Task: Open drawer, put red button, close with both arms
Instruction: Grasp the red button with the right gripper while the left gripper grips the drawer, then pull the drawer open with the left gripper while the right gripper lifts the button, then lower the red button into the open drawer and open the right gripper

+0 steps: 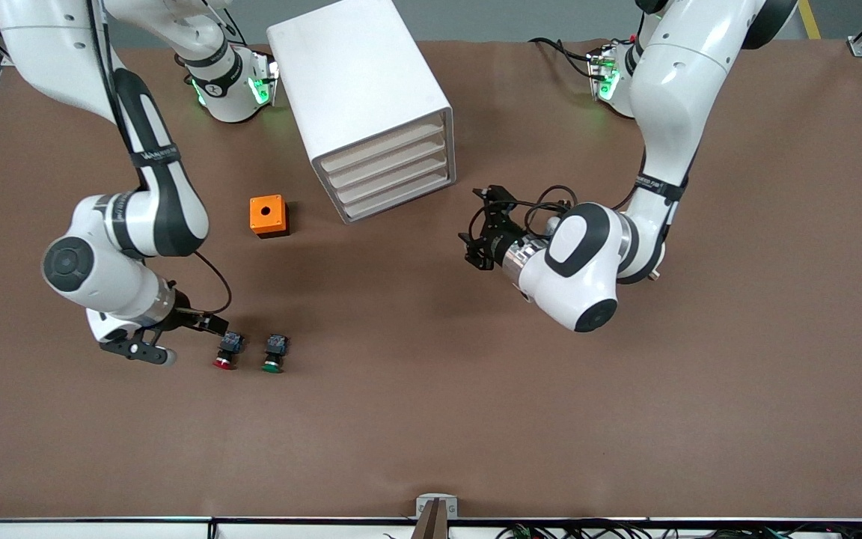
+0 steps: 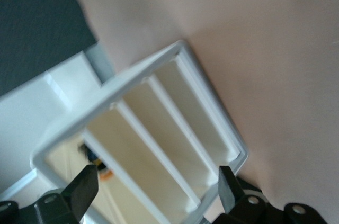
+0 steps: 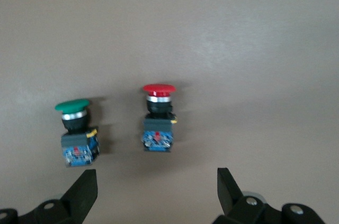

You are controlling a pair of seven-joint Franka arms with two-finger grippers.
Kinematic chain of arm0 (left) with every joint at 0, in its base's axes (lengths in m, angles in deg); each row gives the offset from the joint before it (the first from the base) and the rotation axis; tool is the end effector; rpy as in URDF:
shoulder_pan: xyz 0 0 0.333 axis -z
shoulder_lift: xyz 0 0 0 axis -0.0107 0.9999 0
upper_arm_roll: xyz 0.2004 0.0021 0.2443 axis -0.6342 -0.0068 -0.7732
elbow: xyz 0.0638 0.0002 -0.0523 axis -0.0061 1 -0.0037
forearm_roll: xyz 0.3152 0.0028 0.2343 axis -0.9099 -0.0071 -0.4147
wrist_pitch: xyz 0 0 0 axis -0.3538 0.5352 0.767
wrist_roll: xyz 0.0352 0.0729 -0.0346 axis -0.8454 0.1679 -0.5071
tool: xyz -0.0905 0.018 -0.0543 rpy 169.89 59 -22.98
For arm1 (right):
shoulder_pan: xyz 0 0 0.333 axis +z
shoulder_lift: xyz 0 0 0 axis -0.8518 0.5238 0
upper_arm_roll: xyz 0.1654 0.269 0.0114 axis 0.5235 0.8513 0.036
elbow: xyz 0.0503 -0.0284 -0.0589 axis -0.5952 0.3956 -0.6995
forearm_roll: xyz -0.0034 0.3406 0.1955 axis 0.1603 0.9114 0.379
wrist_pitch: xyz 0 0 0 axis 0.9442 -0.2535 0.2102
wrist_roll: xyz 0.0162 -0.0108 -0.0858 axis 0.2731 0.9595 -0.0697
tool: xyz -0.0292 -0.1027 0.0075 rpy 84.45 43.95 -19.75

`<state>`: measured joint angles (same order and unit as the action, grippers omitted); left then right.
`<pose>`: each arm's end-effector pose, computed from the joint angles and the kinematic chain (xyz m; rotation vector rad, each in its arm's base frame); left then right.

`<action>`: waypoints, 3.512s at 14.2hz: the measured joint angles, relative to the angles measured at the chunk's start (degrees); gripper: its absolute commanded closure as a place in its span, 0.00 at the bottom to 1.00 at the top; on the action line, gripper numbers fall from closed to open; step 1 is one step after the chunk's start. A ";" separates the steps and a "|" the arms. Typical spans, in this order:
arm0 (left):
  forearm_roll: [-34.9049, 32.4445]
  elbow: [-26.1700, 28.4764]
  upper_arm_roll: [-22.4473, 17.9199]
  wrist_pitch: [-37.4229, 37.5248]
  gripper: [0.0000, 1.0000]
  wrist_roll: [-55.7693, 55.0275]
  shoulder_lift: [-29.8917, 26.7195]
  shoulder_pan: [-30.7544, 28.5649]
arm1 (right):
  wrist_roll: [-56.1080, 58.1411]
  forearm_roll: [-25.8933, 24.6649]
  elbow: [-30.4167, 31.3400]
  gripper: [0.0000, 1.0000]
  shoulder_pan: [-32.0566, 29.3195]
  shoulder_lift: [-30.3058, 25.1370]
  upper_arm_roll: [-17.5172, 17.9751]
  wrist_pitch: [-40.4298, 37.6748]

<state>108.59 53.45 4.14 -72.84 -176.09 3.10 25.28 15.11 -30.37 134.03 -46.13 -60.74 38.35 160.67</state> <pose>0.5497 -0.3960 0.2797 -1.7497 -1.8005 1.5305 0.6448 0.0767 0.2774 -3.0826 0.4203 -0.0425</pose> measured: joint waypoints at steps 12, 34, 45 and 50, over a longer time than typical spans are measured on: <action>6.12 0.02 6.46 1.26 0.39 -20.31 9.01 0.89 | -2.52 0.00 -0.09 0.00 0.83 10.27 -0.95 11.53; 6.23 2.26 7.33 5.90 0.92 -26.38 11.58 7.98 | -13.11 0.11 -5.74 0.97 1.48 3.63 -0.42 -7.22; 8.25 1.47 6.70 5.51 0.86 -26.63 11.73 -0.49 | -45.46 1.96 -5.31 0.97 17.45 -7.28 0.46 -16.63; 8.50 0.64 6.56 3.61 0.80 -26.63 11.77 -4.86 | -60.22 1.99 -4.84 0.97 25.60 -7.25 0.48 -16.32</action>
<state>117.09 54.09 10.70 -69.23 -202.72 14.87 20.42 -45.11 -28.37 129.19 -20.53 -67.99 38.83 144.35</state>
